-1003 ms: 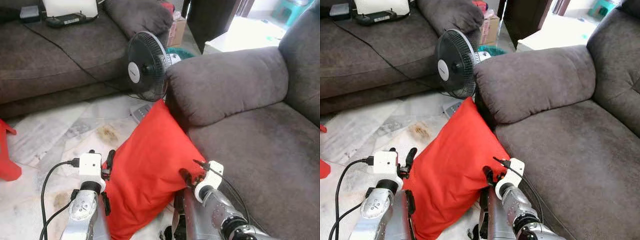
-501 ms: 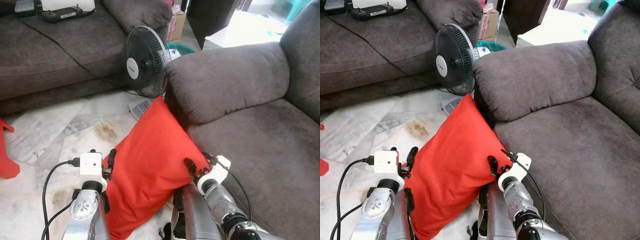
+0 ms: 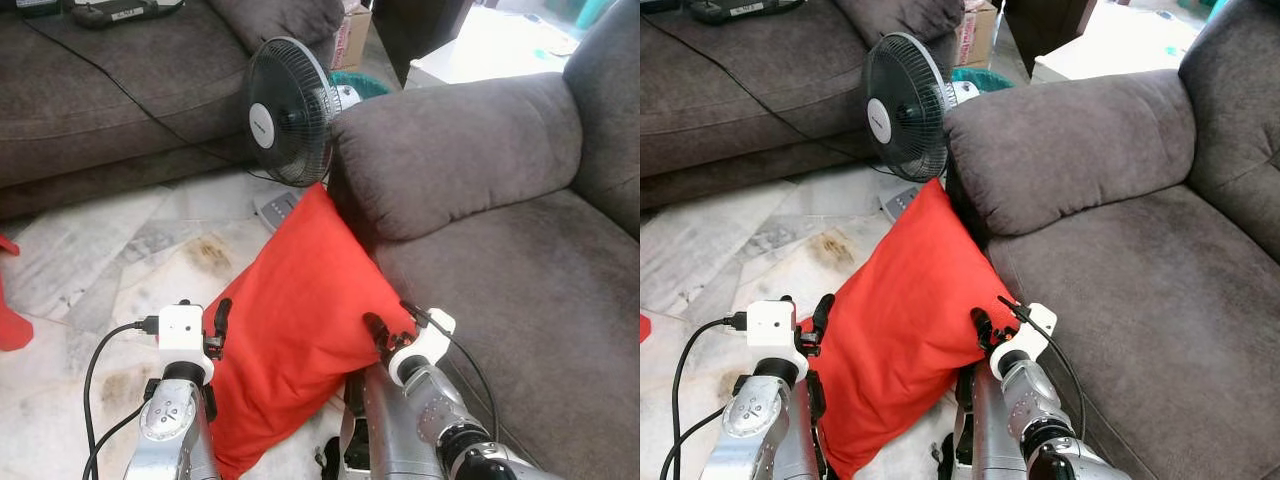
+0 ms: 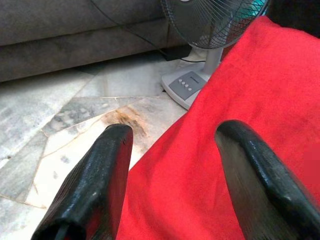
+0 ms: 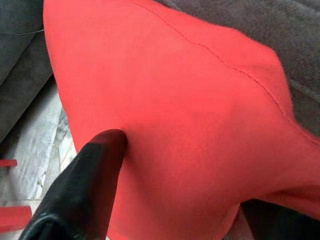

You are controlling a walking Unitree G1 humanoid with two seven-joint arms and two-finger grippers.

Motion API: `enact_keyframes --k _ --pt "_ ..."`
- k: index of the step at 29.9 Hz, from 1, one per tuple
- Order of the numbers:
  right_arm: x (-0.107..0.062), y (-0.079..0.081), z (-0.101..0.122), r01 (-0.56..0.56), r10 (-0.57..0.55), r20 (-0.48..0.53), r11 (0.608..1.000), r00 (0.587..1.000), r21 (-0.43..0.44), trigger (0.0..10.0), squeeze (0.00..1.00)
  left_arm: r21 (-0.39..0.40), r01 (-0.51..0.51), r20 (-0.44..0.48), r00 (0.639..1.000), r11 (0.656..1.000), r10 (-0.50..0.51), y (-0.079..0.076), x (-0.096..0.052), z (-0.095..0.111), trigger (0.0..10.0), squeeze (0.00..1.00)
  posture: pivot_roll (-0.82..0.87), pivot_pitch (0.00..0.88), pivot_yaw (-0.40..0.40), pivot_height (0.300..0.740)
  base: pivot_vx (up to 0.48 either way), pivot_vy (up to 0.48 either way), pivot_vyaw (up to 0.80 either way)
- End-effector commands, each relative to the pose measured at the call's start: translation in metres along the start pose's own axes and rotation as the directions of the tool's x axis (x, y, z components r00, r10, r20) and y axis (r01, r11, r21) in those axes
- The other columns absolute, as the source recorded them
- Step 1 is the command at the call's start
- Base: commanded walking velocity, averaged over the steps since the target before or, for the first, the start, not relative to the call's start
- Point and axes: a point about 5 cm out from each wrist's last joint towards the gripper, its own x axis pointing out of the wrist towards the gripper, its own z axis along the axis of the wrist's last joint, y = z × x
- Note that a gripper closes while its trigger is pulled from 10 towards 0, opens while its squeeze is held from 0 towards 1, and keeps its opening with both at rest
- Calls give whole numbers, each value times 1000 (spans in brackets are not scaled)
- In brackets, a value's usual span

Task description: Move the pillow to the sofa from floor

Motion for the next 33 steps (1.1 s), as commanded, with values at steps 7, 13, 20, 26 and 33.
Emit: enact_keyframes --k 7,13,20,26,33 --pt "-2 -5 2 9 -9 21 1000 1000 15 0 0 -33 -4 -5 1000 999 3 -4 0 1 10000 0 184 191 -180 511 0 0 0" --pt "-2 -4 4 -3 2 33 999 999 33 0 0 -41 -3 0 1000 999 3 -6 3 2 10000 0 181 185 -183 511 0 0 0" --pt "-1 -2 5 -11 10 34 1000 999 20 0 0 -46 -5 3 1000 999 5 -6 5 3 10000 0 184 162 -181 511 0 0 0" --pt "-2 -2 2 -17 17 30 1000 999 15 0 0 -44 -3 6 1000 999 3 -4 4 2 10000 0 198 100 -170 511 0 0 0" --pt "-1 -1 4 -14 14 34 1000 999 -7 0 0 -40 4 22 1000 999 -3 -3 11 8 10000 0 205 94 -160 511 0 0 0"
